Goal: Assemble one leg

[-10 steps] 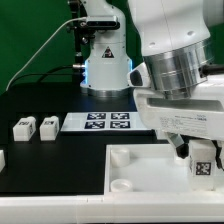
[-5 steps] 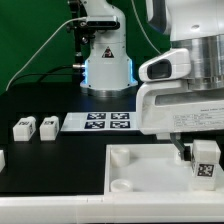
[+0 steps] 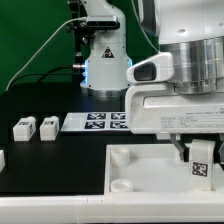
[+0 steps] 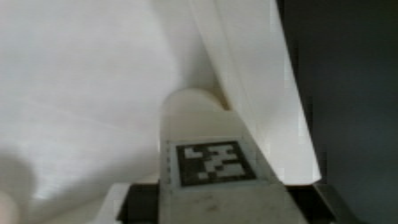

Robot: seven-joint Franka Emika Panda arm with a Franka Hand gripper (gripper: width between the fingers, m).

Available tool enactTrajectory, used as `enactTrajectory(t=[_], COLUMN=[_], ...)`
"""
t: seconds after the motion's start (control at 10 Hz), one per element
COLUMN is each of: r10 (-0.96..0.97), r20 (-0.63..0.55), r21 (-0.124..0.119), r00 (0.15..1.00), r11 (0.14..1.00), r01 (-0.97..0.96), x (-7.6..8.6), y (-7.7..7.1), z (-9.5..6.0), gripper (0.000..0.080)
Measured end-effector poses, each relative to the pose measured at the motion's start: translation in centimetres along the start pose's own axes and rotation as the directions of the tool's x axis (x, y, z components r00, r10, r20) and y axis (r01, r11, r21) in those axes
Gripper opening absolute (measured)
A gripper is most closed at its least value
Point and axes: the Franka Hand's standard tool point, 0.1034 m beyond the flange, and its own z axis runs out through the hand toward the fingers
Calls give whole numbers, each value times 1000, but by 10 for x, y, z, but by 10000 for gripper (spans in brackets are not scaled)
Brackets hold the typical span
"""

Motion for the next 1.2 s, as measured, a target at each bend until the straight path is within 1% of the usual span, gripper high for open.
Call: enactTrajectory(t=[0.2,0.3,0.4,0.5,0.7,0.8,0.9,1.0,1.1,1.2], r10=[180,312,433,542,797,834,907,956,982,991], r20=[4,18,27,32,76,84,93,103,107,101], r21=[1,-4,-11,-12,-2,-5,-14,-8,-19,-23], r00=[984,950,901,840,600,545,411,274,154,85], r11=[984,950,901,840,602,548,414,276,157,88], r01=[-180,-312,-433,-542,-799,-837,-910,-961,-987,-996], x=[1,0,-2,-3,-3,-3,-4,-1,-2,-1], y=[1,1,0,-1,-1,-2,-3,-4,-4,-3], z=[0,-1,-1,1,2,2,2,3,3,3], gripper=[299,299,299,299,298,298,297,297,297,297])
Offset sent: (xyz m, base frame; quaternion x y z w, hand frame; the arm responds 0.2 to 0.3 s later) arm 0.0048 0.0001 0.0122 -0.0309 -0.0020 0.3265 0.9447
